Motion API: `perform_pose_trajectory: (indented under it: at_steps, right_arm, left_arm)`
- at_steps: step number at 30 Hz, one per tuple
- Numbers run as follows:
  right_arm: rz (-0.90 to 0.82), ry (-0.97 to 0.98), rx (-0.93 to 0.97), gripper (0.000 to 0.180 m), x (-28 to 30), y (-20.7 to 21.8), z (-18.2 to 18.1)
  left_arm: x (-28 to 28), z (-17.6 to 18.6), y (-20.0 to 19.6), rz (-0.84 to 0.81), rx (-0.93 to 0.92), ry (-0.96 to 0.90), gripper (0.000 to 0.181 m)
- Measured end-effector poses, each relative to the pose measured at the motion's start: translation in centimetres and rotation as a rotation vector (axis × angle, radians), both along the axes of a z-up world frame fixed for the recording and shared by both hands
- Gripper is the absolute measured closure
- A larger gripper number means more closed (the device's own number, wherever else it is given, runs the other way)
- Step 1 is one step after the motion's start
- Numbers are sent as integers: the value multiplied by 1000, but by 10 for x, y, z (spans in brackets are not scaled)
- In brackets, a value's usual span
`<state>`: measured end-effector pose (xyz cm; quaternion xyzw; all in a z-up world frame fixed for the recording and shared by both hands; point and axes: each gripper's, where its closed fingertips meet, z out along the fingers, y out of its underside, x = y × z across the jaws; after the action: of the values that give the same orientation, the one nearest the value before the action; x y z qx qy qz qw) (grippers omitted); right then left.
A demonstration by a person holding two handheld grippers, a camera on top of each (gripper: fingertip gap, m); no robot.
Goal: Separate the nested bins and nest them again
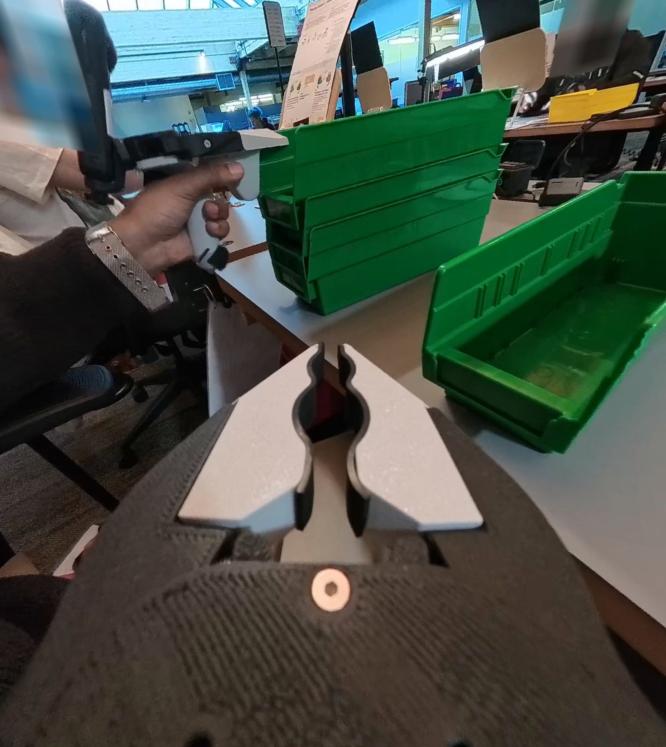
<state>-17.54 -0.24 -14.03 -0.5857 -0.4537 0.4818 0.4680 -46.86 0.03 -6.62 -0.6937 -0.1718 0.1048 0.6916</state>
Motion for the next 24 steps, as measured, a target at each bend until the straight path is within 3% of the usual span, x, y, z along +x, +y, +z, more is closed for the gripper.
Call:
perform_pose_trajectory:
  at_steps: [8,15,19,24]
  right_arm:
    - [9,-8,-1,174,-2,-3,-2]
    - [11,-12,11,174,-2,-4,-2]
    - [11,-13,7,174,-2,-3,-3]
    - [9,-10,3,175,-1,-1,-3]
  left_arm:
    - [-4,-15,2,-36,-188,-43,179]
    - [-5,-10,0,18,-151,-14,169]
    - [8,24,-5,54,-31,128,163]
    - [68,23,21,-207,-30,56,148]
